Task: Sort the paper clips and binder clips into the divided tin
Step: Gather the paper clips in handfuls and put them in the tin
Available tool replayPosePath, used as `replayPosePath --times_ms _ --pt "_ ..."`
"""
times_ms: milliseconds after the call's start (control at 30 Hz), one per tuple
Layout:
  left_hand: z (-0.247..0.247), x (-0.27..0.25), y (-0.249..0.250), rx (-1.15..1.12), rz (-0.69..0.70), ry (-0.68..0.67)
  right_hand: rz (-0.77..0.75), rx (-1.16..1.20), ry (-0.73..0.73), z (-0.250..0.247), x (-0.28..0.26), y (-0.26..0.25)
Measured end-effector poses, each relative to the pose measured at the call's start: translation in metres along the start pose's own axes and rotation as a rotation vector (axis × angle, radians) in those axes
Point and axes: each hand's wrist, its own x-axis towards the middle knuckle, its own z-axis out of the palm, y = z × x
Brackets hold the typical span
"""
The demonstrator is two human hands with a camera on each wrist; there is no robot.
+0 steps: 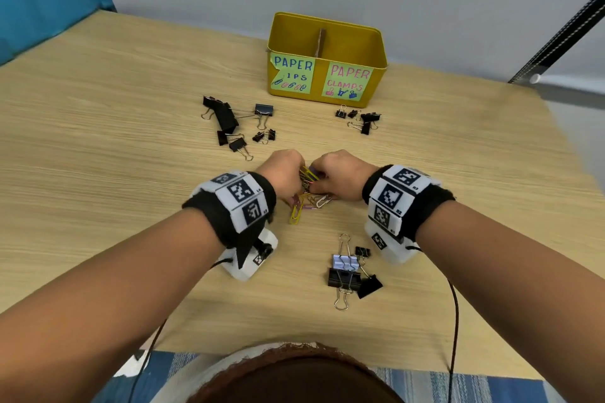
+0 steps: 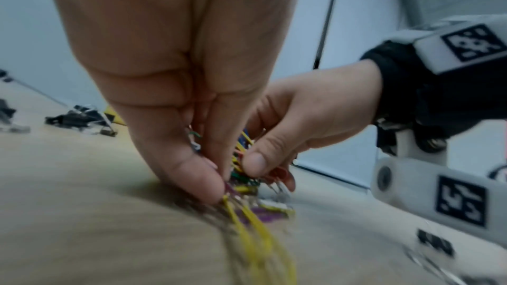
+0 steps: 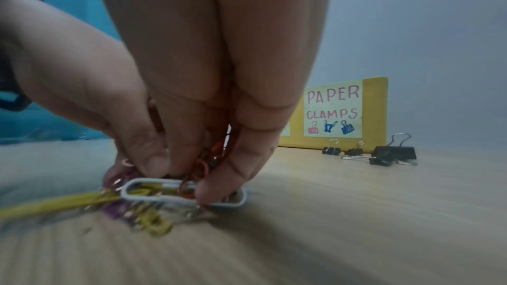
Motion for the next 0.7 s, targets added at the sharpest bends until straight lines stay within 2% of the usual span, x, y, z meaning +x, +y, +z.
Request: replayPosePath --times_ms 67,200,333,567,700 --pt "-0.008 0.014 -0.006 -0.161 -0.048 -0.056 0.021 0.042 -0.043 -0.009 0.007 0.004" --pt "-0.029 0.029 -0.009 -0.428 -0.073 -0.105 0.045 0.319 -0.138 -0.026 0.025 0.019" --pt "-0.068 0.040 0.004 -0.537 -0.015 -0.083 0.050 0.515 -0.089 -0.065 0.039 0.029" --pt "-0.166 0.077 0.041 -0.501 0.094 0.210 0.036 0.743 0.215 -0.158 0.090 0.033" --pt "-0.182 0.109 0.047 -0.443 0.025 0.402 0.180 0.881 0.395 -0.165 0.134 0.032"
